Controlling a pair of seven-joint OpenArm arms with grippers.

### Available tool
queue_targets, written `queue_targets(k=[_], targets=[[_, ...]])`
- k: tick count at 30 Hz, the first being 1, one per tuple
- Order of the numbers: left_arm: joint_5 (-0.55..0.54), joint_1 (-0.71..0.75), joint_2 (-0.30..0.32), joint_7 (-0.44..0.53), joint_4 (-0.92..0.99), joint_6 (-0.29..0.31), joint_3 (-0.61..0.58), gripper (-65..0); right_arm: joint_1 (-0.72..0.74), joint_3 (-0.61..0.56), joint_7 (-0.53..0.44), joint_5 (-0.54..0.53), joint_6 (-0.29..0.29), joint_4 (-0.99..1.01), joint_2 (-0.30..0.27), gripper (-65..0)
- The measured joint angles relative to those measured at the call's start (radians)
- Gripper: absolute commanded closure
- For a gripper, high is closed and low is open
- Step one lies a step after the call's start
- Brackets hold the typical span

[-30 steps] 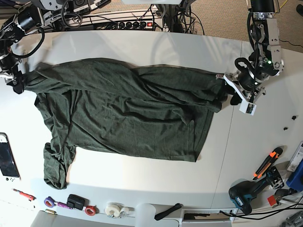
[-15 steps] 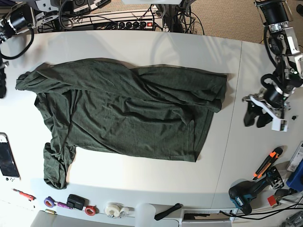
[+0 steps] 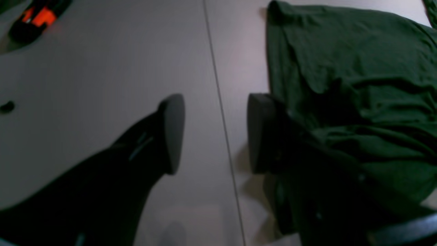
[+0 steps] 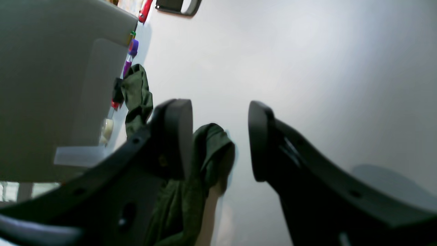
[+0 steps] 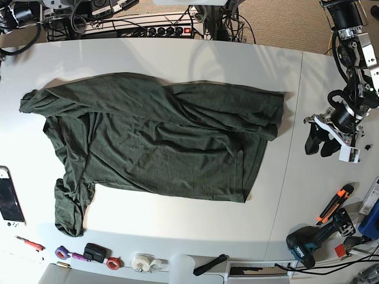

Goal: Layout the t-shirt on the table in an organized manner, then fold the t-shirt properly
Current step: 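Open the left gripper, release the shirt corner and move it aside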

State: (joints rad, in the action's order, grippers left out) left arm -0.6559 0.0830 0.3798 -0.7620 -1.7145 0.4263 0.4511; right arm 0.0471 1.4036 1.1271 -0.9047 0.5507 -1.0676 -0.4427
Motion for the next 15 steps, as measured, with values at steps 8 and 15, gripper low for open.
queue_targets(k=[8,15], targets=[[-0.004,0.0,0.0,0.0,0.0,0.0,0.0,-30.1,0.063,-0.149,-0.029,0.095,-0.035,0.0,0.084,-26.6],[-0.004,0.0,0.0,0.0,0.0,0.0,0.0,-30.1,0.078,-0.186,-0.044,0.093,-0.034,0.0,0.126,-26.6]])
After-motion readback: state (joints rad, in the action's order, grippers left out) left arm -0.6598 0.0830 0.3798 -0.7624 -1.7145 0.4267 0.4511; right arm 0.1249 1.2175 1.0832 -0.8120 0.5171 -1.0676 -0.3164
